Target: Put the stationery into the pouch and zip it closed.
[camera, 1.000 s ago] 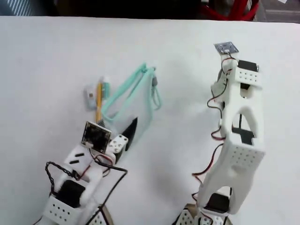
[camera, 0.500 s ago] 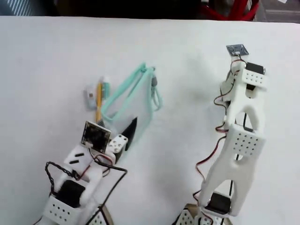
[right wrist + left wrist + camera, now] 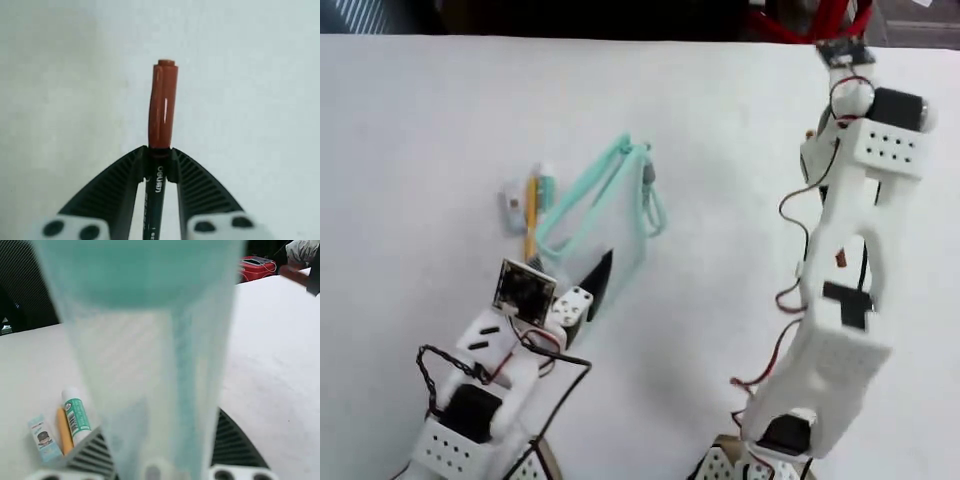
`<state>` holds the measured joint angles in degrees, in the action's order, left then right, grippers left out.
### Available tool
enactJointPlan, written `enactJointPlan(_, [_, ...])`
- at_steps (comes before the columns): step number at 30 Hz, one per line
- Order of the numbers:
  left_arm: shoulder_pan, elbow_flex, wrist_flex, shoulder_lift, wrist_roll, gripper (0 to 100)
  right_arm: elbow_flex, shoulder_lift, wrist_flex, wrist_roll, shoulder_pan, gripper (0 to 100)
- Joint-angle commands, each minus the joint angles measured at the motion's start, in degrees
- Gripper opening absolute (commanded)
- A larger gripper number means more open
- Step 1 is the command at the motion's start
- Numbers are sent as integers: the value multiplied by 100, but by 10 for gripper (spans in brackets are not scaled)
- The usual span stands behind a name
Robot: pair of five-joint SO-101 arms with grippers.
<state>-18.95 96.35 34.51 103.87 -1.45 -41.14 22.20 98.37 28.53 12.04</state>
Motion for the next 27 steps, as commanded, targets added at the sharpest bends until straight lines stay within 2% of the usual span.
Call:
enactJointPlan(1, [22,-35,-123,57,53,170,818,-2018,31,35,-268,18])
enactJointPlan(5, [22,-35,-123,57,44,170,2418,-4048,13,26,-1095,18])
enactJointPlan(9, [22,-35,-114,57,44,170,3341,-5930,-119,-185,-2448,18])
enactJointPlan(14, [31,-35,-88,57,35,170,3473,-7626,-1516,-1020,-3855,18])
enactJointPlan(19, [57,-35,-79,57,44,170,3473,-7644,-2659,-1556,-4013,18])
enactJointPlan(24, [57,-35,-79,57,53,170,3473,-7125,-3705,-2505,-4057,18])
enactJointPlan(27, [48,-35,-79,57,53,170,3464,-6571,-4303,-2611,-4057,18])
